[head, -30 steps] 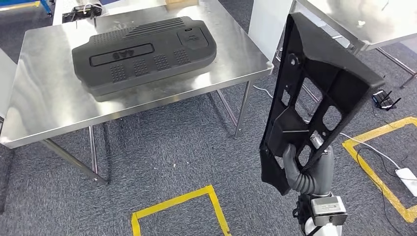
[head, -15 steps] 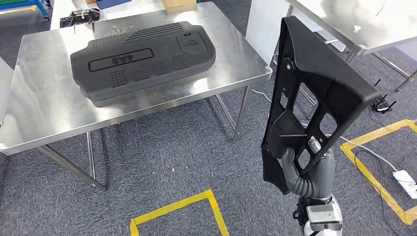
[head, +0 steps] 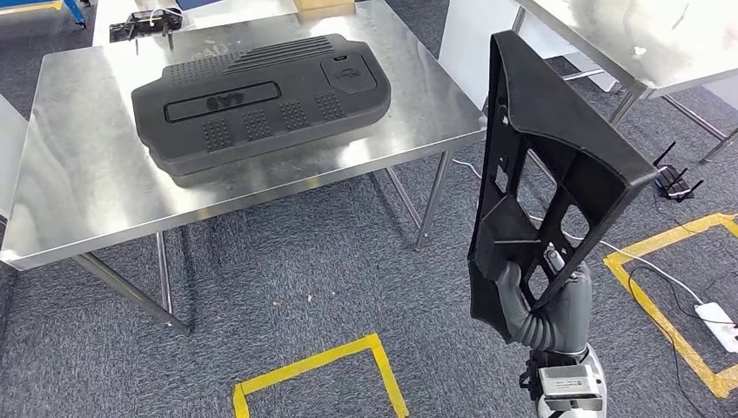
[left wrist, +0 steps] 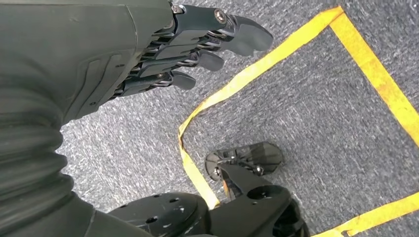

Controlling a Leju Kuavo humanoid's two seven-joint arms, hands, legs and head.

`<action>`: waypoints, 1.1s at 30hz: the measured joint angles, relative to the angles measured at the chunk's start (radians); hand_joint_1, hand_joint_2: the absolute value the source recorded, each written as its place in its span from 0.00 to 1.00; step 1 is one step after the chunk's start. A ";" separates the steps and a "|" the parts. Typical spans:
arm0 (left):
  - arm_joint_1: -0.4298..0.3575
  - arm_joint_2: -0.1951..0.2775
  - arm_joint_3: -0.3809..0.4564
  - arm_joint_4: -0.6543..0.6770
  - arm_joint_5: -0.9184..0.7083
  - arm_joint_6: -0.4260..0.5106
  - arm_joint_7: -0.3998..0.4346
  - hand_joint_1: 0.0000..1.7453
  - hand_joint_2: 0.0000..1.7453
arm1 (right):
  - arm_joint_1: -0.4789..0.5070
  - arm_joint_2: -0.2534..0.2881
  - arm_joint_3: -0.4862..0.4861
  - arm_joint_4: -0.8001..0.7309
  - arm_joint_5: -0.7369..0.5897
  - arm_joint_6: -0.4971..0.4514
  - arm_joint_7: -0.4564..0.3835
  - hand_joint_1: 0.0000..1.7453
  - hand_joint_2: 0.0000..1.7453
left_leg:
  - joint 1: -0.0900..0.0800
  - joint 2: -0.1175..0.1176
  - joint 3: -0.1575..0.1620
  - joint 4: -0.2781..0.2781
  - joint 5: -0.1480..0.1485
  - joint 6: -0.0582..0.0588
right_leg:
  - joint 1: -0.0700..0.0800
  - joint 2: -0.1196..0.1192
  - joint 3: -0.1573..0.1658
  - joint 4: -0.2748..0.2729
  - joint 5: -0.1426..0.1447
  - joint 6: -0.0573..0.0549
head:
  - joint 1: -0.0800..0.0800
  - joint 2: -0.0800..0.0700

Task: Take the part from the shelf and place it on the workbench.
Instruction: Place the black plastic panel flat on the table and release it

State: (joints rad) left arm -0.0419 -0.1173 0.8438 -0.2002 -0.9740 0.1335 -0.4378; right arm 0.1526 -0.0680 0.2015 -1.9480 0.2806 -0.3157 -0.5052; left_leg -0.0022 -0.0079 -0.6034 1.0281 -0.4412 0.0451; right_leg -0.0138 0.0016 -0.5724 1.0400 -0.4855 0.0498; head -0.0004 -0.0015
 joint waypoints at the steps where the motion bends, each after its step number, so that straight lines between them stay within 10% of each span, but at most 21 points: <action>1: 0.000 -0.001 0.000 0.000 0.000 0.000 0.000 0.00 1.00 | 0.001 0.000 0.000 -0.001 0.000 -0.001 0.000 1.00 1.00 | 0.004 0.000 0.002 -0.005 0.003 0.004 | 0.000 0.000 -0.023 0.047 -0.023 -0.003 | 0.001 0.000; 5: 0.000 -0.001 0.001 0.000 -0.001 0.000 0.001 0.00 1.00 | 0.007 -0.001 0.000 -0.002 0.001 -0.002 0.000 1.00 1.00 | 0.007 -0.002 -0.001 -0.005 0.005 0.004 | -0.009 0.000 -0.126 0.253 -0.096 0.002 | 0.002 0.000; 9: 0.000 -0.002 0.001 0.000 -0.001 -0.002 0.001 0.00 1.00 | 0.009 -0.001 0.000 -0.002 0.001 -0.002 0.000 1.00 1.00 | 0.012 -0.011 -0.001 -0.001 0.004 -0.019 | -0.024 0.003 -0.015 0.027 -0.004 0.041 | 0.004 0.000; 15: 0.001 -0.002 0.002 0.000 -0.002 -0.002 0.001 0.00 1.00 | 0.010 -0.002 0.000 -0.003 0.007 -0.005 -0.001 1.00 1.00 | 0.016 -0.012 -0.011 0.021 -0.010 -0.056 | -0.022 0.002 0.017 -0.031 0.022 -0.004 | 0.002 0.000; 20: 0.001 -0.003 0.004 0.000 -0.007 -0.004 0.000 0.00 1.00 | 0.010 -0.001 -0.001 -0.003 0.012 -0.006 -0.001 1.00 1.00 | 0.018 -0.003 -0.138 0.290 -0.127 -0.064 | -0.016 -0.012 0.023 -0.031 0.017 -0.028 | -0.002 0.000; 25: -0.001 -0.002 0.005 0.000 -0.008 -0.005 -0.001 0.00 1.00 | 0.010 -0.001 -0.001 -0.003 0.013 -0.007 -0.001 1.00 1.00 | 0.015 0.025 -0.020 0.048 -0.003 -0.057 | -0.009 -0.023 0.044 -0.028 -0.001 -0.016 | -0.004 0.000; 30: -0.004 -0.003 0.006 0.000 -0.008 -0.004 -0.002 0.00 1.00 | 0.009 -0.001 0.001 -0.003 0.018 -0.009 -0.001 1.00 1.00 | 0.009 0.011 -0.013 0.014 0.000 -0.032 | -0.004 -0.032 0.034 -0.013 -0.018 0.001 | -0.001 0.000; 33: -0.005 -0.003 0.006 0.000 -0.008 -0.004 -0.004 0.00 1.00 | 0.009 -0.002 0.001 -0.003 0.018 -0.009 -0.001 1.00 1.00 | 0.012 -0.005 -0.015 0.011 0.003 -0.016 | -0.005 -0.012 -0.052 0.152 -0.087 -0.005 | 0.003 0.000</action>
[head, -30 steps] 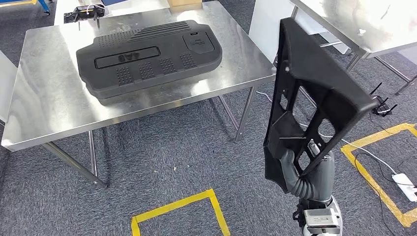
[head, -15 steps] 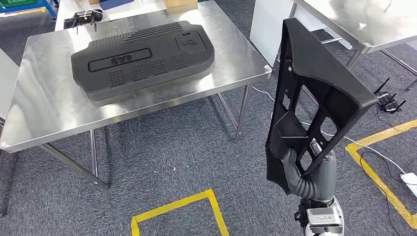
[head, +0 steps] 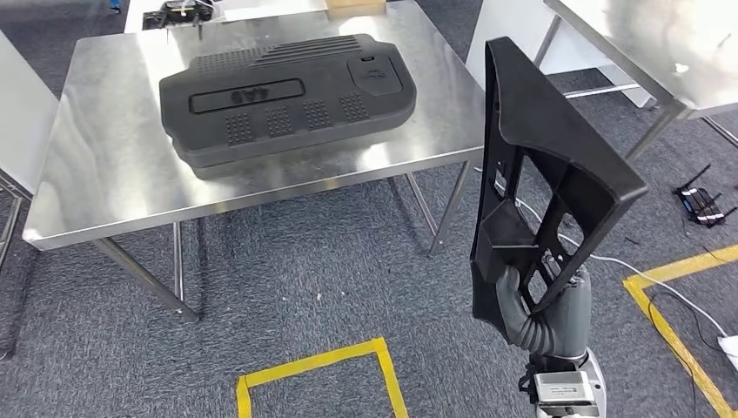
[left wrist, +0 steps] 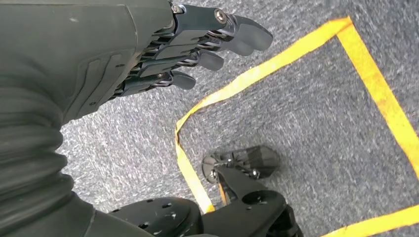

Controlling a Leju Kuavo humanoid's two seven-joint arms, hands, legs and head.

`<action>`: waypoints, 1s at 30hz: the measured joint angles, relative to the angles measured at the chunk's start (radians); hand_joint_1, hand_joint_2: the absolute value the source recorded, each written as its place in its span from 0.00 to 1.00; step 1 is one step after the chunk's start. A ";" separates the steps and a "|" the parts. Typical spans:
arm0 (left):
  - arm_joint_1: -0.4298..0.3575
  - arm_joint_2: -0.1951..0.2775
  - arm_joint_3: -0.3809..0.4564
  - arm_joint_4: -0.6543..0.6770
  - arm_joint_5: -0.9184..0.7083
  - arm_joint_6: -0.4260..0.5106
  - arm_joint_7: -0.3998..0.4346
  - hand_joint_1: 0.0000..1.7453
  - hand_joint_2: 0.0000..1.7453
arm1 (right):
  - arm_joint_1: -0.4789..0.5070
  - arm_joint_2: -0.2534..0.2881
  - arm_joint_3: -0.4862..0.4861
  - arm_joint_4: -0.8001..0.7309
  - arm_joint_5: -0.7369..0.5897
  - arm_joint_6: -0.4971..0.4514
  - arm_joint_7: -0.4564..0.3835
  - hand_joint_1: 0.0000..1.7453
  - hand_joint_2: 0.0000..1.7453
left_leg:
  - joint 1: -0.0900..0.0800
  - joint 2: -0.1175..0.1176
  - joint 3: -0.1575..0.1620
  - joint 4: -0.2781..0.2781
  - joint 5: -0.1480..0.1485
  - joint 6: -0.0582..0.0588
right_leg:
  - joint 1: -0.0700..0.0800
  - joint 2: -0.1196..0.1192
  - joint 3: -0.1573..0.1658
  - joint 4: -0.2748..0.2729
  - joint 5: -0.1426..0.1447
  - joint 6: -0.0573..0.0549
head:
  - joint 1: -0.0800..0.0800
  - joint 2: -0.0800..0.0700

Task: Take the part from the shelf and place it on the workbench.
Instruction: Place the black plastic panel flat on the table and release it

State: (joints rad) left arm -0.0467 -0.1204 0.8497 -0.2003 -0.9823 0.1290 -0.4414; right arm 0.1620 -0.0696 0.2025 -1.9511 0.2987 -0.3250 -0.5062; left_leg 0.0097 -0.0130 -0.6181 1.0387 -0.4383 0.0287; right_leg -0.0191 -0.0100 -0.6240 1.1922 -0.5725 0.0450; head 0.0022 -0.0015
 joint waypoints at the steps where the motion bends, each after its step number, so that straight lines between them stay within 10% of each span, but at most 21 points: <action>1: 0.000 0.000 0.000 0.000 0.000 0.000 0.000 0.00 1.00 | 0.000 0.000 0.000 0.000 0.000 0.000 0.000 1.00 1.00 | 0.000 -0.006 -0.001 0.000 0.000 0.001 | 0.000 0.003 -0.036 0.066 -0.019 0.000 | 0.000 0.000; 3: 0.000 0.000 0.000 0.000 0.000 0.000 0.000 0.00 1.00 | 0.000 -0.001 0.000 0.000 0.000 0.000 0.000 1.00 1.00 | -0.001 -0.021 0.000 0.000 0.000 0.002 | 0.000 0.006 -0.066 0.105 -0.015 0.011 | 0.000 0.000; 6: 0.000 -0.001 0.001 0.000 0.000 0.000 -0.001 0.00 1.00 | 0.000 -0.001 0.000 0.000 0.001 0.000 0.000 1.00 1.00 | -0.002 -0.046 0.003 0.001 0.000 0.000 | -0.001 0.025 0.011 -0.080 0.071 0.030 | 0.001 0.000; 12: 0.003 -0.001 0.006 0.000 0.000 0.000 -0.003 0.00 1.00 | -0.001 -0.001 0.000 0.000 0.005 0.000 0.000 1.00 1.00 | -0.003 -0.053 -0.009 0.014 -0.005 -0.027 | -0.002 0.021 0.059 -0.180 0.113 -0.009 | -0.002 0.000; 16: 0.002 -0.001 0.009 0.000 0.000 0.000 -0.003 0.00 1.00 | -0.001 -0.002 0.000 0.000 0.008 0.000 0.000 1.00 1.00 | 0.000 -0.006 -0.107 0.231 -0.119 -0.042 | -0.006 -0.010 0.067 -0.185 0.113 -0.032 | -0.007 0.000; 18: 0.003 -0.002 0.009 0.000 0.000 0.000 -0.003 0.00 1.00 | -0.001 -0.002 0.000 0.000 0.009 0.000 0.000 1.00 1.00 | 0.005 0.000 -0.133 0.283 -0.124 -0.048 | -0.005 -0.025 0.068 -0.184 0.112 -0.032 | -0.007 0.000; 23: -0.002 -0.002 0.010 0.000 -0.001 0.000 -0.003 0.00 1.00 | -0.001 -0.002 0.000 0.000 0.011 0.000 0.001 1.00 1.00 | 0.008 0.059 -0.003 0.030 -0.013 -0.049 | 0.001 -0.058 0.077 -0.176 0.097 -0.010 | -0.008 0.000; 30: -0.003 -0.003 0.010 0.000 -0.003 -0.004 -0.008 0.00 1.00 | -0.013 -0.003 0.005 0.000 -0.005 0.008 0.012 1.00 1.00 | 0.000 0.040 -0.001 0.010 -0.008 -0.031 | 0.006 -0.073 0.076 -0.190 0.096 -0.009 | -0.002 0.000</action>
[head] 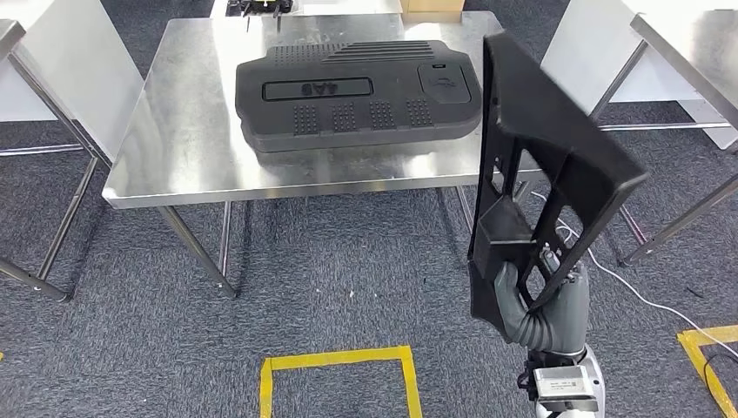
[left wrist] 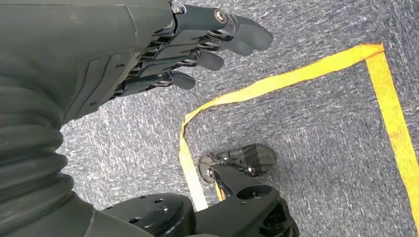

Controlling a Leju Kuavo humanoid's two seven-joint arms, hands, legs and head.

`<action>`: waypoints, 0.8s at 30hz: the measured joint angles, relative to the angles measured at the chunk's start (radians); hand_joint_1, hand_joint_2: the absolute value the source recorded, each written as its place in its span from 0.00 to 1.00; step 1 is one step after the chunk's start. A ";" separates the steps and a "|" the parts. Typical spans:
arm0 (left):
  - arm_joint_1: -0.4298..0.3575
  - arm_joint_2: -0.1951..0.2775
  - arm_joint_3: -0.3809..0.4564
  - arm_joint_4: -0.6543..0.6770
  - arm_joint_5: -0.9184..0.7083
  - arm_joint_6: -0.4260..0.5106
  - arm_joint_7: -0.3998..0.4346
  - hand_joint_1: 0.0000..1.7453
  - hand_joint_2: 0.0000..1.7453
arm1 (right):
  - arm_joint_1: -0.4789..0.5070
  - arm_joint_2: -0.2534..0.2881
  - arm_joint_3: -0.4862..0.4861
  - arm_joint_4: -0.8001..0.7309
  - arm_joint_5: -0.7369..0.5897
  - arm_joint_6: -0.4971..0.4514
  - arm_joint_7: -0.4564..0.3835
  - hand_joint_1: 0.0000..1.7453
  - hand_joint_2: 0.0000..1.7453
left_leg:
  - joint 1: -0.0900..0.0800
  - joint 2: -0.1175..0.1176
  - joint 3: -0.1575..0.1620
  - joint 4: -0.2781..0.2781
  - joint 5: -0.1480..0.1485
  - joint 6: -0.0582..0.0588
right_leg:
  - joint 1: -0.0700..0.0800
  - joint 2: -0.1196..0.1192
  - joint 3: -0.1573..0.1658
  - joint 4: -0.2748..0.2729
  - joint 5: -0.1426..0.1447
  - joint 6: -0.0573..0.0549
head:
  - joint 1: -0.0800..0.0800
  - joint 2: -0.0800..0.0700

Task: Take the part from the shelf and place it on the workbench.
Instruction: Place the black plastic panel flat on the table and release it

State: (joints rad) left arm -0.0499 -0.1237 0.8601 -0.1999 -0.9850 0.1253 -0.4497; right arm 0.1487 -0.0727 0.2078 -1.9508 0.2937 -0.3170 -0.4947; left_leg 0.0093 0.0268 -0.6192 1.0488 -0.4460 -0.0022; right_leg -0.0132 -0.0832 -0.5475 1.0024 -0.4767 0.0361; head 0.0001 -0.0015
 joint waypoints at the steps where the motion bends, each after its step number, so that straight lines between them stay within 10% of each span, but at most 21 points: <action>1: 0.000 0.000 0.000 0.000 0.000 -0.001 -0.001 0.00 1.00 | -0.002 0.000 0.001 0.000 -0.001 0.000 0.001 1.00 1.00 | -0.001 0.000 0.000 0.000 0.000 0.001 | 0.000 0.000 0.002 -0.002 0.002 0.002 | 0.000 0.000; 24: 0.004 0.014 0.041 0.000 0.003 -0.024 -0.002 0.00 1.00 | -0.048 0.000 0.129 0.062 0.294 -0.128 0.080 1.00 1.00 | 0.002 0.003 -0.001 0.001 0.003 0.009 | 0.008 0.001 0.006 -0.002 0.008 0.014 | -0.001 0.000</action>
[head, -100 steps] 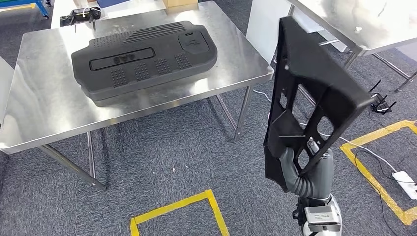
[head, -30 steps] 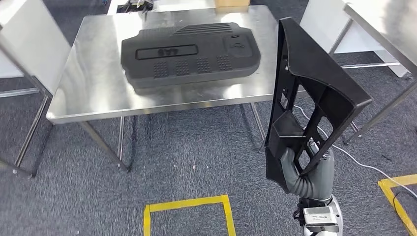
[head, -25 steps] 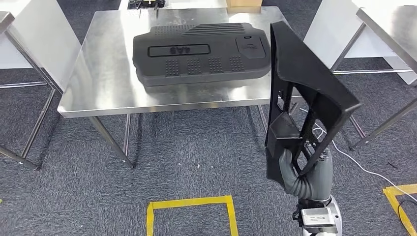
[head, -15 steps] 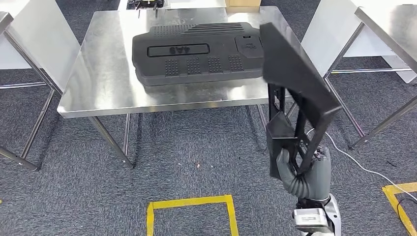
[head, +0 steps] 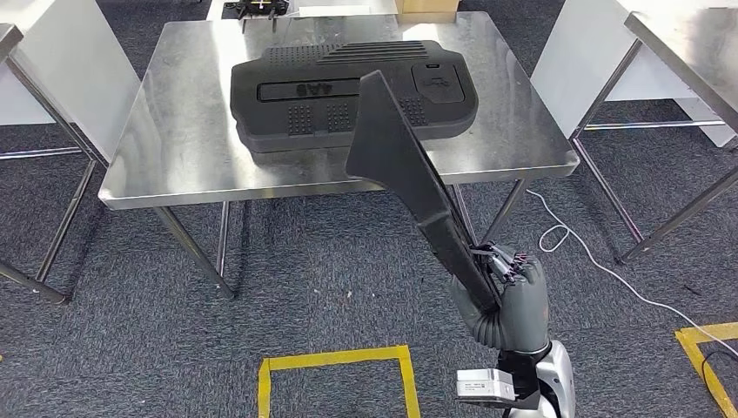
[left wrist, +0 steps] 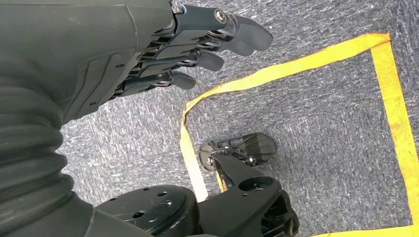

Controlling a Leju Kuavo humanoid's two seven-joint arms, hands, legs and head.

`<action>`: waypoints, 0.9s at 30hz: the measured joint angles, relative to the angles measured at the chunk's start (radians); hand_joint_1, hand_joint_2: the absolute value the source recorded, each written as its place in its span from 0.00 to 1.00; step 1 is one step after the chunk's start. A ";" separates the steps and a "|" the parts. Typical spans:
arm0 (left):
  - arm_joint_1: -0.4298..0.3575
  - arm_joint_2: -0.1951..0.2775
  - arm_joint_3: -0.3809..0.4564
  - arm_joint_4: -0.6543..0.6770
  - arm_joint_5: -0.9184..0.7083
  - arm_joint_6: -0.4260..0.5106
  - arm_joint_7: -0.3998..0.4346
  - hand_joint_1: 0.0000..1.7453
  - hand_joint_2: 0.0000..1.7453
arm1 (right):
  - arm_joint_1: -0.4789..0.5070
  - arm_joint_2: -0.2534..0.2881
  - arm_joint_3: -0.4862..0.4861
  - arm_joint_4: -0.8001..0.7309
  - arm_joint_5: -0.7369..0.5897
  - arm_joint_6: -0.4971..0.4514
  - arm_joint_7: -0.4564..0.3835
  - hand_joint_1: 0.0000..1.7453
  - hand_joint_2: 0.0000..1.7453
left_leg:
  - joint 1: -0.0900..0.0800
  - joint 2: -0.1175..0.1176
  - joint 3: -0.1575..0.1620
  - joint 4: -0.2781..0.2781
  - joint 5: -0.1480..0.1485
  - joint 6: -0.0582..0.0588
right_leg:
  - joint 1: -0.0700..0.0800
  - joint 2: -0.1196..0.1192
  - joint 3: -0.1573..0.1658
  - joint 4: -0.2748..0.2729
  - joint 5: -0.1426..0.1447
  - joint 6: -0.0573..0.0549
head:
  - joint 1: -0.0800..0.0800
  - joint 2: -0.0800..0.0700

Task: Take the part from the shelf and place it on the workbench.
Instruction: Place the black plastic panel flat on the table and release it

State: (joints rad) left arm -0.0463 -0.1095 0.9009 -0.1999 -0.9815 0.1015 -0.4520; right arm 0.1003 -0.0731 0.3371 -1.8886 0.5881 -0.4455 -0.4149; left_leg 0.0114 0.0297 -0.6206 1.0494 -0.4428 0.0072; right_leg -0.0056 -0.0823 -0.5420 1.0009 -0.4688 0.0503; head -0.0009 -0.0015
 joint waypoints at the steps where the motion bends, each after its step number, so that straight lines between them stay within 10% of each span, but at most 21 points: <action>1: 0.000 0.000 0.000 0.000 -0.002 0.000 0.000 0.00 1.00 | -0.002 -0.001 0.001 0.003 0.000 -0.001 0.002 1.00 1.00 | 0.000 0.000 0.000 0.000 0.000 0.000 | 0.000 0.000 0.000 0.000 0.000 0.000 | 0.000 0.000; 17: 0.000 0.001 0.001 0.000 -0.016 0.015 0.000 0.00 1.00 | 0.028 -0.034 -0.053 -0.025 -0.100 -0.029 -0.016 1.00 1.00 | -0.014 -0.004 0.001 -0.007 -0.001 0.021 | -0.017 0.005 -0.002 0.002 -0.001 0.016 | 0.000 0.000; 23: -0.006 0.000 0.001 0.000 -0.016 0.015 0.001 0.00 1.00 | 0.048 -0.044 -0.063 -0.034 -0.104 -0.031 -0.019 1.00 1.00 | -0.004 -0.025 0.002 -0.018 0.009 0.036 | -0.020 0.077 -0.141 0.276 -0.114 0.006 | 0.005 0.000; 27: -0.005 -0.001 0.001 0.000 -0.015 0.014 0.001 0.00 1.00 | 0.053 -0.046 -0.067 -0.034 -0.104 -0.031 -0.019 1.00 1.00 | -0.001 -0.043 0.002 -0.015 0.010 0.021 | -0.033 0.078 -0.061 0.099 -0.032 0.042 | 0.006 0.000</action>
State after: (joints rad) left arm -0.0514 -0.1103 0.9023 -0.2001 -0.9970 0.1151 -0.4513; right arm 0.1529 -0.1187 0.2703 -1.9229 0.4845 -0.4768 -0.4342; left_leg 0.0107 -0.0133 -0.6186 1.0343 -0.4330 0.0281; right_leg -0.0391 -0.0042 -0.6026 1.1002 -0.5010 0.0925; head 0.0049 -0.0015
